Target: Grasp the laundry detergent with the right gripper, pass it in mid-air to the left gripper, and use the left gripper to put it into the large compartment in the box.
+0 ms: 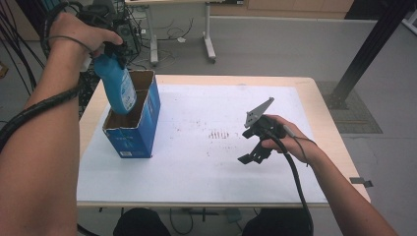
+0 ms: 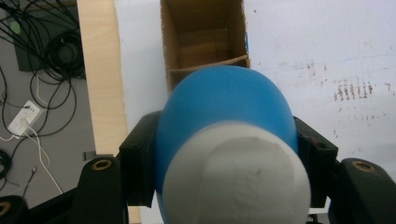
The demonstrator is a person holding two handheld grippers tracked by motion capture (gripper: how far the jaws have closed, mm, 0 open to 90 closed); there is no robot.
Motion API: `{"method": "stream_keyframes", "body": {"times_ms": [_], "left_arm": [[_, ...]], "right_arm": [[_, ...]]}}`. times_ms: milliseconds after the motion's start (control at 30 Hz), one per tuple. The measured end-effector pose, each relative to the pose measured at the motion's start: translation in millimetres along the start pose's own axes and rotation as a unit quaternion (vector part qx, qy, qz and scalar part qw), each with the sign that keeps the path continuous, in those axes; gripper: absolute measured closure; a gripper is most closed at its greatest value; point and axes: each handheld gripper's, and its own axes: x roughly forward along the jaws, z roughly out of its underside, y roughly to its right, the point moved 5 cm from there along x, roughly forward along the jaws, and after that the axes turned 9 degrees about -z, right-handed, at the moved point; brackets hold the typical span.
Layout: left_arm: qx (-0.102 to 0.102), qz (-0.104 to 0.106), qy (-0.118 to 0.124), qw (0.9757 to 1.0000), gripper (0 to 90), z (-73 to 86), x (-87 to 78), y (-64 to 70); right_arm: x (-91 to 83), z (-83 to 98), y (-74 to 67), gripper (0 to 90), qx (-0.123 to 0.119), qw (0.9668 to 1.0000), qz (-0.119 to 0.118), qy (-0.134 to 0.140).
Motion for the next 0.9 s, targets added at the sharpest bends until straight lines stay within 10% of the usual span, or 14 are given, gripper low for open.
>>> {"method": "stream_keyframes", "body": {"times_ms": [900], "left_arm": [[-0.011,0.007,-0.015,0.9998,37.7,6.4,49.4,4.2]], "right_arm": [[6.1,-0.2,0.9,4.4,0.003,1.0,-0.007,-0.004]]}}
